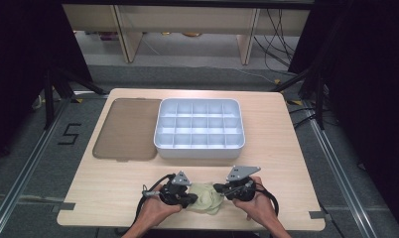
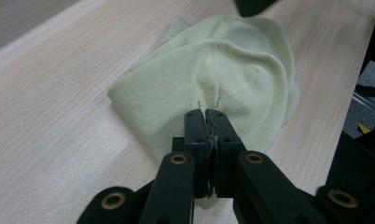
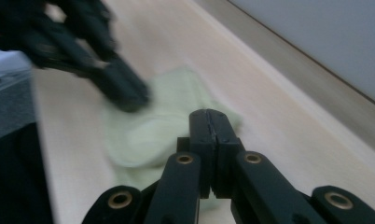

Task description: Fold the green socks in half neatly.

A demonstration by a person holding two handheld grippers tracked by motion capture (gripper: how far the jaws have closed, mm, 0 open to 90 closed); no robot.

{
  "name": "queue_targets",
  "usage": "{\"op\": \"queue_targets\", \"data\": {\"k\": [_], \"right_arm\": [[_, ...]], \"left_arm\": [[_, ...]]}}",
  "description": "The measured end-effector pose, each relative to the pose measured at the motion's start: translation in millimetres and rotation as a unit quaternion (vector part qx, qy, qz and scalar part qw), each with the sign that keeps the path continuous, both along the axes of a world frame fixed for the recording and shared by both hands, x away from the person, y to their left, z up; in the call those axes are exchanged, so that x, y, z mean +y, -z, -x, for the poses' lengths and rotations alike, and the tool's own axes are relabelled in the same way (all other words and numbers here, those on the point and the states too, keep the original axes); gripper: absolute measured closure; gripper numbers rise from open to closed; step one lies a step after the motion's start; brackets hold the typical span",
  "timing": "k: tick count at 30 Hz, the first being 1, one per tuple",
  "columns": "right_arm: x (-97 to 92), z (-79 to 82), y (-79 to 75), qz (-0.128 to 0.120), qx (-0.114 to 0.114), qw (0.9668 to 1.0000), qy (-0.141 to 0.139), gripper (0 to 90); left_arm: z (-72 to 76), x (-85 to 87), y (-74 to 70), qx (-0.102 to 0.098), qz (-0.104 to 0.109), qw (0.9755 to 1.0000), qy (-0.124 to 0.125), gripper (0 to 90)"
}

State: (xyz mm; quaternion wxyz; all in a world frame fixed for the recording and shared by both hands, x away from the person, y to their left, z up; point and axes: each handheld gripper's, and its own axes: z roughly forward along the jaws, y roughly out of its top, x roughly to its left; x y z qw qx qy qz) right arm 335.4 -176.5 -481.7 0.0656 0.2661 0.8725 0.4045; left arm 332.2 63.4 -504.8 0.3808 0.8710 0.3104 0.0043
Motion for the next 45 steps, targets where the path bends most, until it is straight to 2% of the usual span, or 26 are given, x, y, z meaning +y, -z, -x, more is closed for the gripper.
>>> {"op": "queue_targets", "data": {"k": [2,3,4,5,6,7,8,10,13,14,16,17,18,21,24,26,28,29,30,34,36,38,39,42,43,45], "right_arm": [[1.9,4.4,-1.6,0.002,0.001,1.0,-0.009,90.0],[4.4,11.1,-0.4,0.017,-0.004,0.9996,-0.023,90.0],[4.4,11.1,-0.4,0.017,-0.004,0.9996,-0.023,90.0],[1.7,16.5,3.4,0.035,-0.004,0.9991,-0.024,90.0],[1.7,16.5,3.4,0.035,-0.004,0.9991,-0.024,90.0],[-5.6,20.2,8.6,0.038,0.006,0.9991,-0.021,90.0],[-5.6,20.2,8.6,0.038,0.006,0.9991,-0.021,90.0],[-11.0,23.5,12.9,0.041,0.017,0.9989,-0.014,90.0],[-14.6,26.0,22.4,0.059,0.016,0.998,-0.012,90.0],[-14.6,26.0,22.4,0.059,0.016,0.998,-0.012,90.0],[-14.4,25.8,18.9,0.047,0.016,0.9987,-0.012,90.0],[-13.7,25.9,8.5,0.037,-0.001,0.9992,-0.012,90.0],[-13.7,25.9,8.5,0.037,-0.001,0.9992,-0.012,90.0],[-2.8,24.4,-5.9,0.014,-0.025,0.9995,-0.015,90.0],[7.4,22.1,-4.3,0.012,-0.026,0.9993,-0.025,89.7],[21.5,18.6,3.1,0.025,-0.022,0.9985,-0.044,89.1],[25.0,18.3,6.1,0.026,-0.022,0.9984,-0.045,89.1],[26.9,18.8,9.0,0.04,-0.019,0.9981,-0.042,89.2],[25.0,18.5,9.2,0.051,-0.021,0.9976,-0.041,89.2],[14.6,17.4,12.0,0.057,-0.014,0.9979,-0.027,89.3],[4.3,17.8,16.8,0.063,-0.017,0.9978,-0.011,89.3],[-0.4,17.2,16.0,0.06,-0.007,0.9981,-0.009,89.4],[-0.2,16.8,14.2,0.05,-0.013,0.9986,-0.006,89.3],[0.7,14.4,5.2,0.04,-0.024,0.9989,-0.005,89.3],[5.7,10.5,-1.7,0.025,-0.04,0.9989,-0.001,89.2],[13.0,6.9,-2.3,0.023,-0.041,0.9989,-0.003,89.0]], "left_arm": [[0.1,0.0,-0.1,-0.001,-0.001,1.0,0.0,87.5],[-0.9,1.3,-0.4,-0.007,-0.013,0.9999,0.007,87.8],[-1.0,2.4,-1.4,-0.007,-0.021,0.9996,0.019,87.8],[1.3,-0.3,-0.3,-0.006,-0.006,1.0,0.0,88.0],[1.5,0.2,-0.6,-0.006,-0.013,0.9999,0.003,88.0],[-0.4,2.5,-1.7,-0.008,-0.03,0.9993,0.02,88.4],[-0.4,2.5,-1.7,-0.008,-0.03,0.9993,0.02,88.6],[1.3,-1.2,0.2,-0.004,-0.004,1.0,-0.002,88.8],[1.7,-1.2,0.2,-0.005,-0.005,1.0,-0.003,89.2],[-0.7,2.6,-1.6,-0.01,-0.033,0.9992,0.022,89.2],[-0.3,2.1,-1.3,-0.009,-0.03,0.9993,0.019,89.3],[1.3,-1.1,0.3,-0.004,-0.006,1.0,-0.001,89.2],[1.3,-1.1,0.3,-0.004,-0.006,1.0,-0.001,89.2],[0.9,-1.5,0.6,-0.004,-0.006,1.0,-0.002,89.3],[1.2,-1.7,0.4,-0.003,-0.005,1.0,-0.002,89.3],[0.6,-1.1,0.4,-0.005,-0.009,1.0,-0.001,89.3],[0.9,-1.1,0.6,-0.003,-0.005,1.0,-0.002,89.3],[-0.7,1.6,-0.2,-0.003,-0.016,0.9998,0.013,89.2],[-0.6,1.4,0.3,-0.003,-0.013,0.9999,0.01,89.2],[-1.6,3.0,-0.4,-0.005,-0.023,0.9995,0.021,89.2],[-0.8,1.6,0.1,-0.003,-0.014,0.9998,0.012,89.2],[-0.1,1.1,0.0,-0.004,-0.014,0.9998,0.01,89.2],[1.0,-1.0,1.0,-0.004,-0.002,1.0,-0.002,89.2],[1.3,-1.3,0.8,-0.003,-0.002,1.0,-0.003,89.2],[0.7,-0.9,0.6,-0.003,-0.005,1.0,-0.001,89.2],[0.5,-0.9,0.7,-0.004,-0.005,1.0,0.001,89.2]]}}
